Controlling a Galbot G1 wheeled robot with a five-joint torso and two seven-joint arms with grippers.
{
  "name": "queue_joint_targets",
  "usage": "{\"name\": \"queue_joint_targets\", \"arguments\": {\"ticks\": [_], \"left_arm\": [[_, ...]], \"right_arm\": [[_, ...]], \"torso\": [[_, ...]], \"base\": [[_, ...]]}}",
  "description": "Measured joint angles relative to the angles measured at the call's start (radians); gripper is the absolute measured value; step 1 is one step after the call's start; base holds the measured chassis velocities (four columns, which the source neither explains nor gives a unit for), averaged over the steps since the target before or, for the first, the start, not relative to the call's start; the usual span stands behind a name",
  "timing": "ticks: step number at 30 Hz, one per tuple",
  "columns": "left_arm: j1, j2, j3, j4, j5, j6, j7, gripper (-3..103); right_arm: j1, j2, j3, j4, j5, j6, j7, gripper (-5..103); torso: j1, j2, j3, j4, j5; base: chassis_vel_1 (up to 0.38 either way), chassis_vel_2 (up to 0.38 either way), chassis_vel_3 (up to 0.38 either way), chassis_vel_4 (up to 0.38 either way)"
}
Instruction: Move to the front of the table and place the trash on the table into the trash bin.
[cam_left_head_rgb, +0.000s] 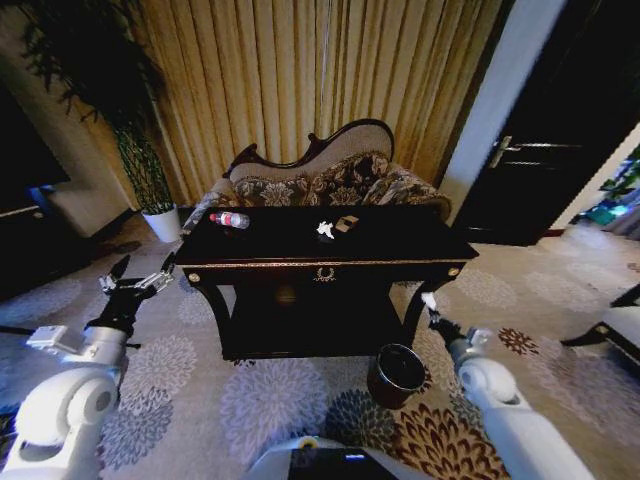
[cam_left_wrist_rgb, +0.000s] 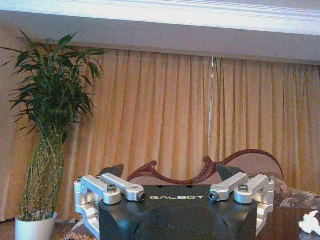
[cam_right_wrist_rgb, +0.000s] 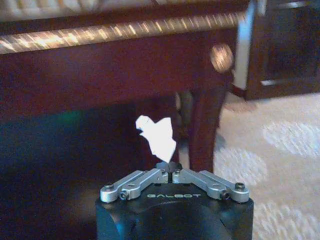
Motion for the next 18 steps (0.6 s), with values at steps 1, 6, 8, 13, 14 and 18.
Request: {"name": "queue_joint_targets", "arguments": {"ticks": [1,6,8,13,14,18], "left_arm": [[0.000,0.000,0.000,0.000,0.000,0.000,0.000,100],[0.008,0.005,-0.015,-0.003,-0.013,0.000,0.001,100],[0.012,0.009,-0.023,-0.003,-0.019,-0.001,0.003,100],[0.014,0.012,-0.031,0.002,-0.024,-0.004,0.009,100],[0.015,0.012,-0.030,0.002,-0.024,-0.005,0.009,100],[0.015,0.010,-0.027,0.001,-0.024,-0.005,0.010,100]], "right_arm": [[0.000,0.000,0.000,0.000,0.000,0.000,0.000,0],[0.031,0.043,-0.009,-0.140,-0.010,0.021,0.000,0],[0.036,0.055,-0.009,-0.177,-0.019,0.028,0.000,0],[0.048,0.063,-0.009,-0.218,-0.037,0.042,-0.005,0],[0.054,0.062,-0.008,-0.225,-0.038,0.045,-0.007,0],[0.059,0.058,-0.007,-0.229,-0.043,0.047,-0.011,0]], "torso": [[0.000,0.000,0.000,0.0000,0.0000],[0.000,0.000,0.000,-0.0003,0.0001],[0.000,0.000,0.000,-0.0002,0.0001],[0.000,0.000,0.000,-0.0003,-0.0001],[0.000,0.000,0.000,-0.0002,-0.0001],[0.000,0.000,0.000,-0.0001,-0.0002]], "base": [[0.000,0.000,0.000,0.000],[0.000,0.000,0.000,0.000],[0.000,0.000,0.000,0.000],[0.000,0.000,0.000,0.000],[0.000,0.000,0.000,0.000],[0.000,0.000,0.000,0.000]]}}
